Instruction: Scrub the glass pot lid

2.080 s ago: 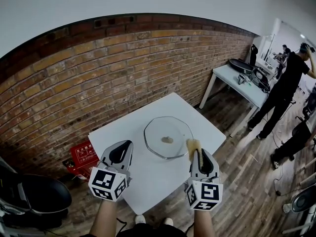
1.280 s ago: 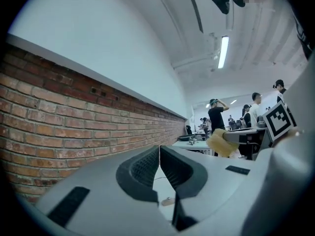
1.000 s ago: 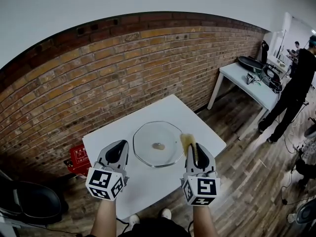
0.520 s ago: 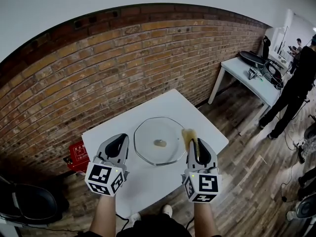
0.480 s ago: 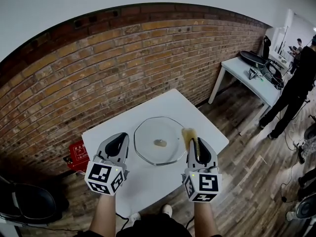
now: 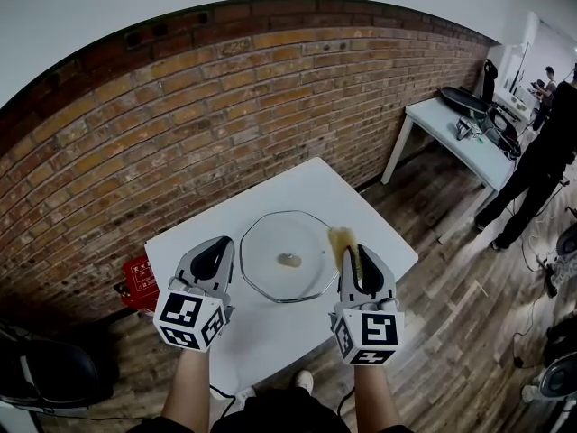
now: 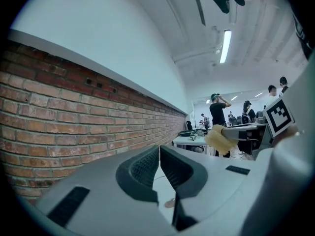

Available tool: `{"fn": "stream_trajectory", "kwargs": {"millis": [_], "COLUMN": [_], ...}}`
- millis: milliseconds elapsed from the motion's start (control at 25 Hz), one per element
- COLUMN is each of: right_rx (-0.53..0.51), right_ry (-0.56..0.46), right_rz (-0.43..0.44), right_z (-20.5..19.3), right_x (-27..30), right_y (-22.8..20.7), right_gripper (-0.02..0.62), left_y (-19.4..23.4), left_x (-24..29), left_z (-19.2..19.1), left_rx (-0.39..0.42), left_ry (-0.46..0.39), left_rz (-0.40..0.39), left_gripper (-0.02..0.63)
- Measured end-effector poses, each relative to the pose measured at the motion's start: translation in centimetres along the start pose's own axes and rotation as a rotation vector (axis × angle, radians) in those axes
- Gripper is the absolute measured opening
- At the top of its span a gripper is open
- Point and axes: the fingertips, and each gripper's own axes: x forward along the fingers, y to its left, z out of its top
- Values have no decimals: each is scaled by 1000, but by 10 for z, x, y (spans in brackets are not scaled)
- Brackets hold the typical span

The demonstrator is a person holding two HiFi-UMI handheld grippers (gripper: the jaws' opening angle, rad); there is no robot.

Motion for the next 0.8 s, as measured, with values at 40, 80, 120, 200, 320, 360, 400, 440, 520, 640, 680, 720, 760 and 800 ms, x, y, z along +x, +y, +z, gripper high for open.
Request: {"fn": "stream_trajectory", "kwargs": {"millis": [40, 80, 120, 200, 320, 360, 400, 440, 520, 640, 680, 720, 760, 800], "right_rx": [1, 3, 4, 6, 0, -4, -7, -6, 0, 12, 18, 27, 38, 45], "right_ry": [2, 3, 5, 8, 12, 14, 15, 15, 21, 44, 51, 57, 61, 63], "right_rz": [-3, -6, -8, -5, -4, -5, -5, -5, -1, 7, 8, 9, 10, 9], "right_z": [-2, -3, -5, -6, -8, -9, -10, -12, -17, -30, -34, -38, -41, -45], "right_x": [1, 2, 3, 7, 12, 14, 16, 18, 23, 28, 31, 34, 36, 39], "right_y": [-2, -3, -3, -1, 1, 2, 2, 3, 4, 4, 4, 3, 2, 2], "right_gripper": [58, 58, 58, 58, 58, 58, 58, 58, 58, 58, 58, 58, 58, 58], "left_y": [-1, -1, 0, 3, 7, 8, 9, 10, 13, 16, 16, 17, 18, 19], "left_x": [2, 4, 5, 7, 11, 12, 14, 16, 20, 24, 26, 28, 31, 33], "left_z": [-2, -3, -4, -4, -4, -5, -7, -10, -16, -30, -34, -39, -43, -48], "left_rx": [2, 3, 3, 5, 14, 15, 15, 15, 12, 3, -1, -4, -7, -10], "left_ry": [3, 5, 7, 9, 10, 13, 18, 24, 37, 65, 74, 83, 91, 99], "left_rz": [-3, -7, -9, -12, -13, -13, -14, -15, -16, -10, -8, -7, -6, -5], "left_gripper": [14, 15, 15, 15, 15, 15, 15, 14, 15, 15, 15, 15, 15, 15]}}
